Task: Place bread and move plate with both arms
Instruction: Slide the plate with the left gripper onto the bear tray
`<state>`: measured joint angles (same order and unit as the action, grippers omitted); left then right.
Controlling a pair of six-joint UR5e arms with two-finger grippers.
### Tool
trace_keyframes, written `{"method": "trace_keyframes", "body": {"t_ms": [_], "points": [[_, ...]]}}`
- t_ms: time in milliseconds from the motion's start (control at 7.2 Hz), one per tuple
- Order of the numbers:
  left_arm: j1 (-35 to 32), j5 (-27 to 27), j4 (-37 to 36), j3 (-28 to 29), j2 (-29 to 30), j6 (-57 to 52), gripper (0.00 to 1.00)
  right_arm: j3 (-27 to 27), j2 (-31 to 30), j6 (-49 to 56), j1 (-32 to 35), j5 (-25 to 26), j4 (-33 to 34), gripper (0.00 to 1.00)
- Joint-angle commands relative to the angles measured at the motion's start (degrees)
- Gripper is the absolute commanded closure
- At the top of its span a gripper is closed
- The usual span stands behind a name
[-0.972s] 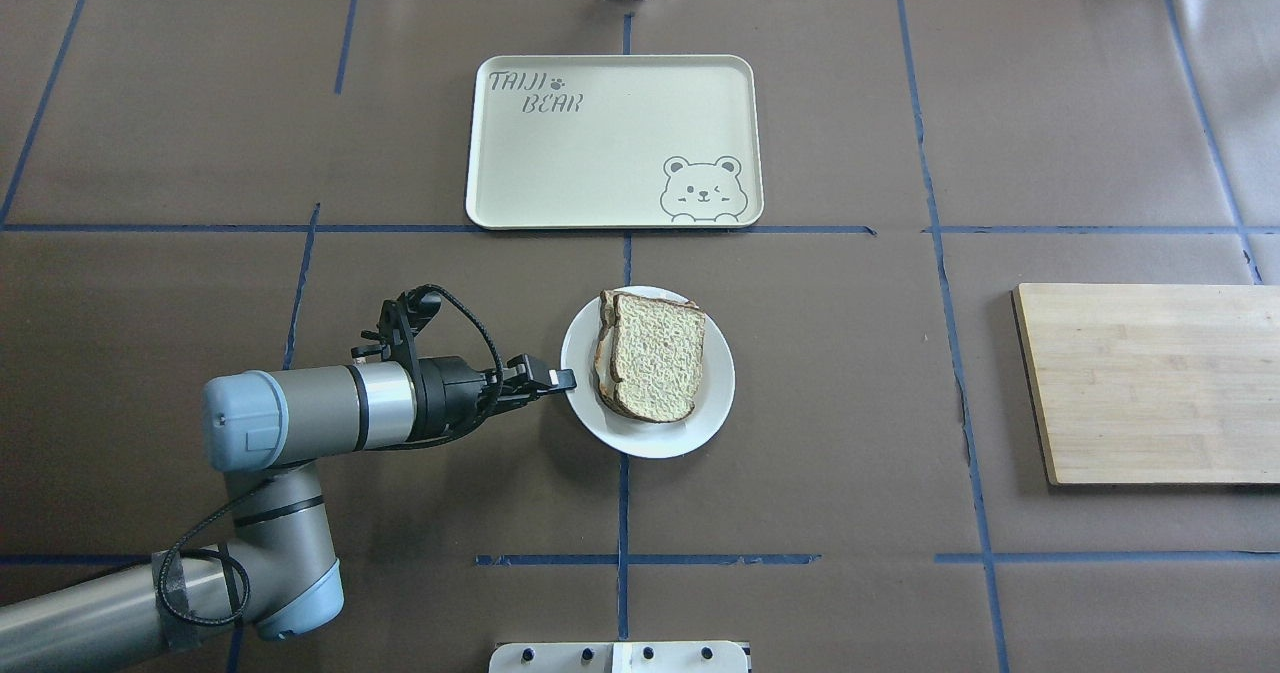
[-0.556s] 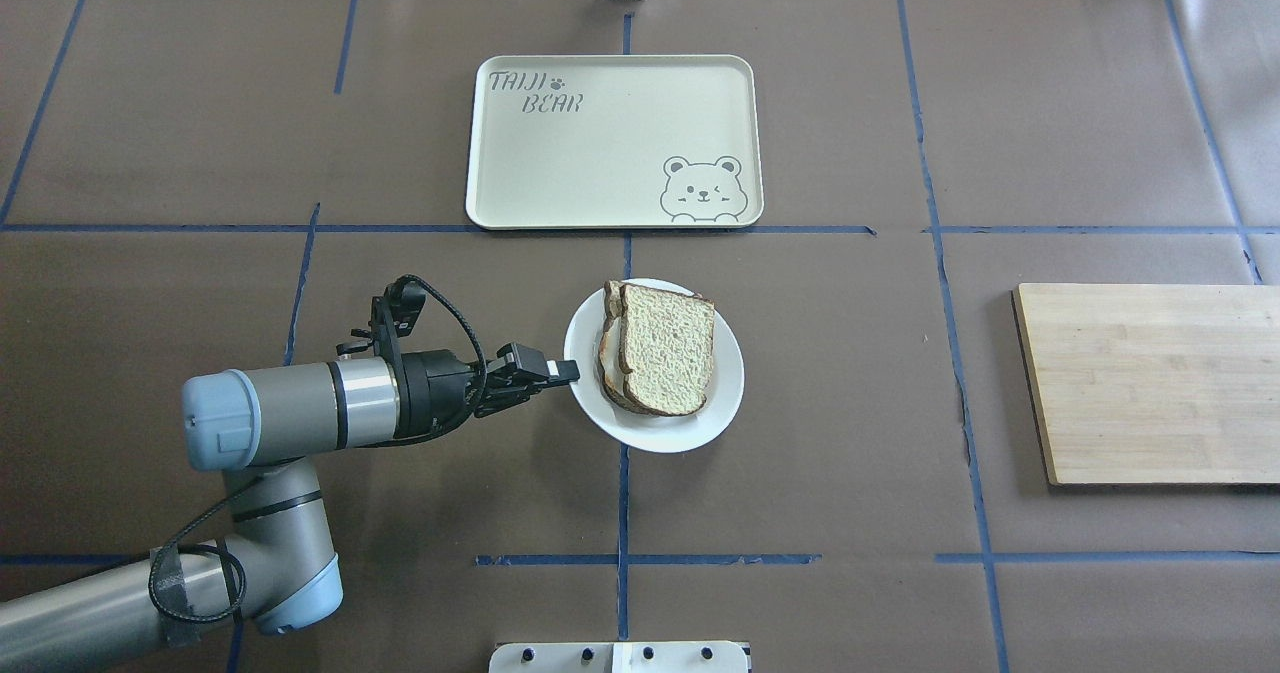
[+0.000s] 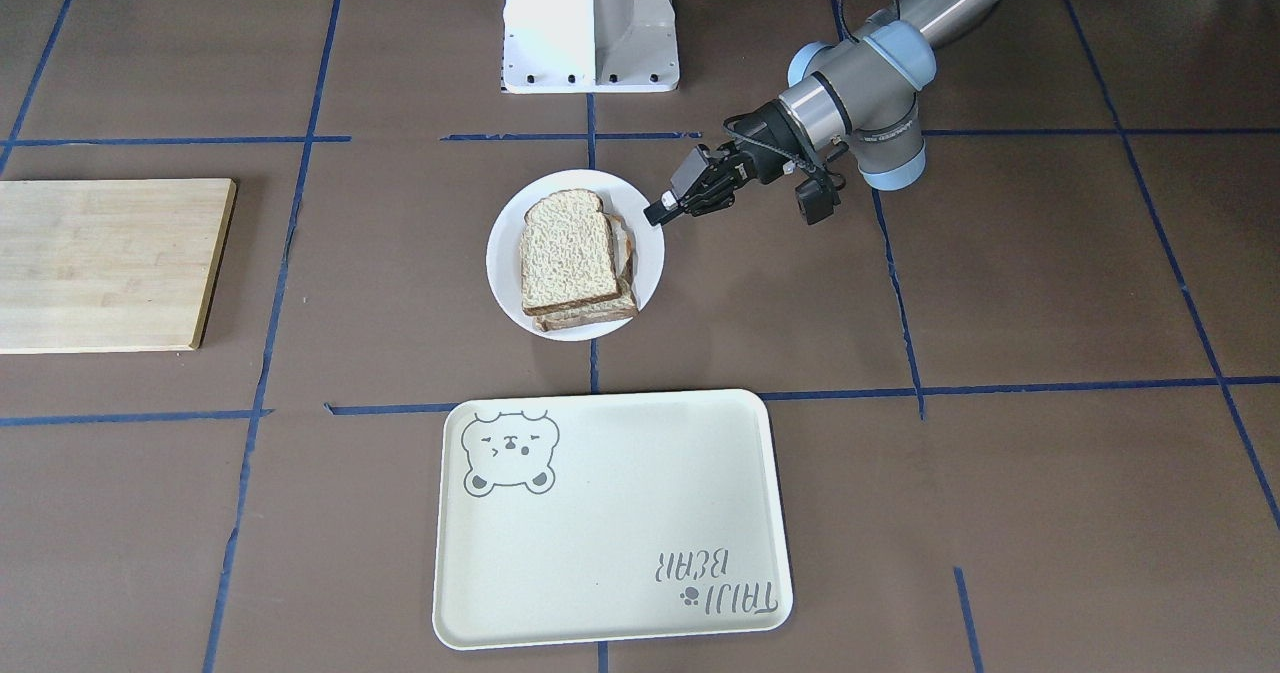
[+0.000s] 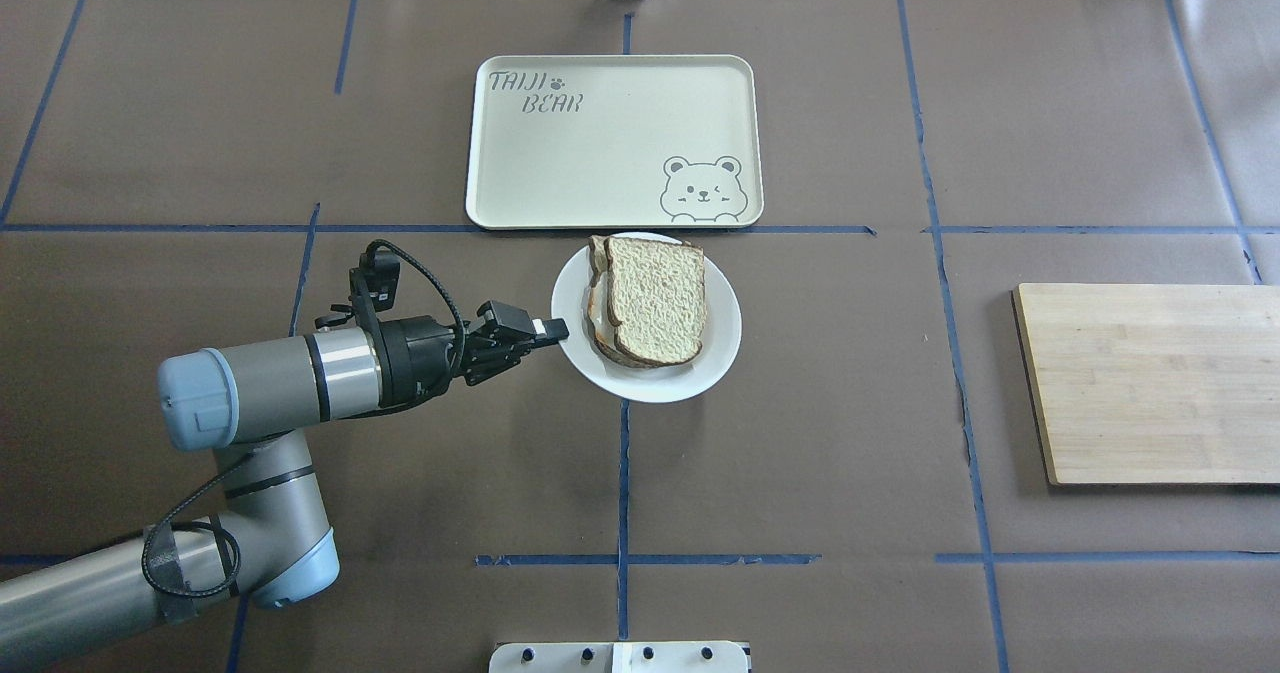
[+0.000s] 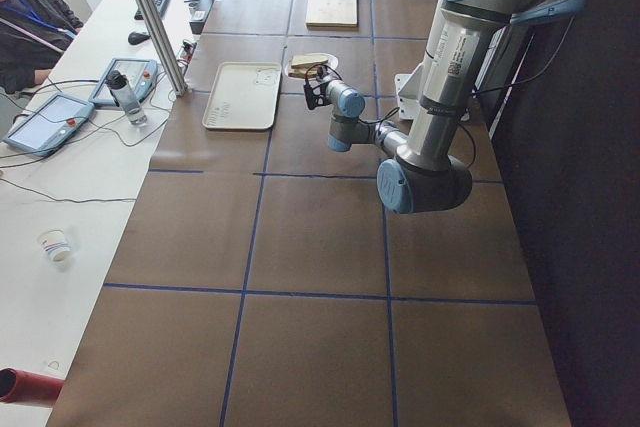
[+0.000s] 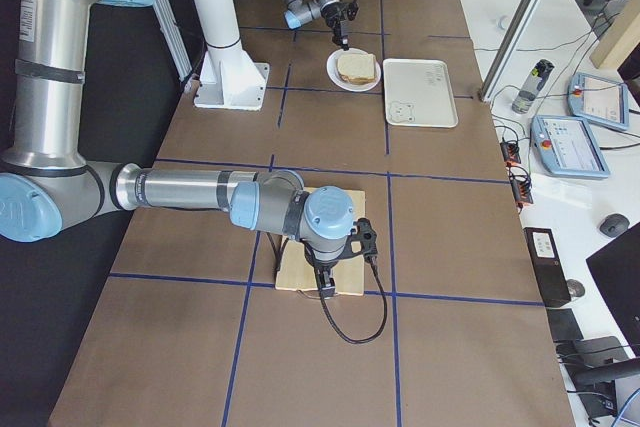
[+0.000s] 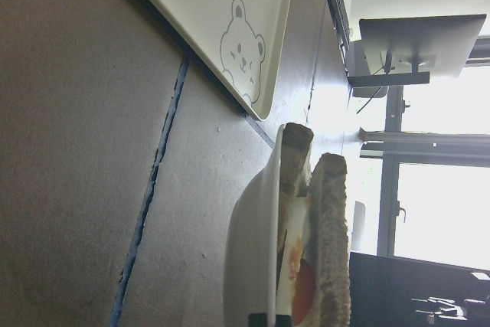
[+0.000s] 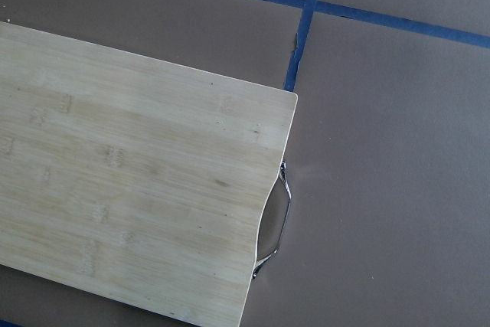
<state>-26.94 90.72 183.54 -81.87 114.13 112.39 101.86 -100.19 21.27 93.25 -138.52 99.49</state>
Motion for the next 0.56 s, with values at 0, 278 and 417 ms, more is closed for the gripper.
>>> {"method": "trace_keyframes", "body": {"t_ms": [0,278,417], "points": [[-3.89,-1.68,0.07,4.84,3.18,3.7,1.0,-0.09,0.0,0.0,0.0,0.0,0.0,0.0],[-8.11,-1.68,0.07,11.88,6.0,4.59,1.0,-0.09,0.0,0.0,0.0,0.0,0.0,0.0],[-9.61,-1.68,-0.02,15.48,8.1,4.59,1.0,-0.09,0.0,0.0,0.0,0.0,0.0,0.0]]}}
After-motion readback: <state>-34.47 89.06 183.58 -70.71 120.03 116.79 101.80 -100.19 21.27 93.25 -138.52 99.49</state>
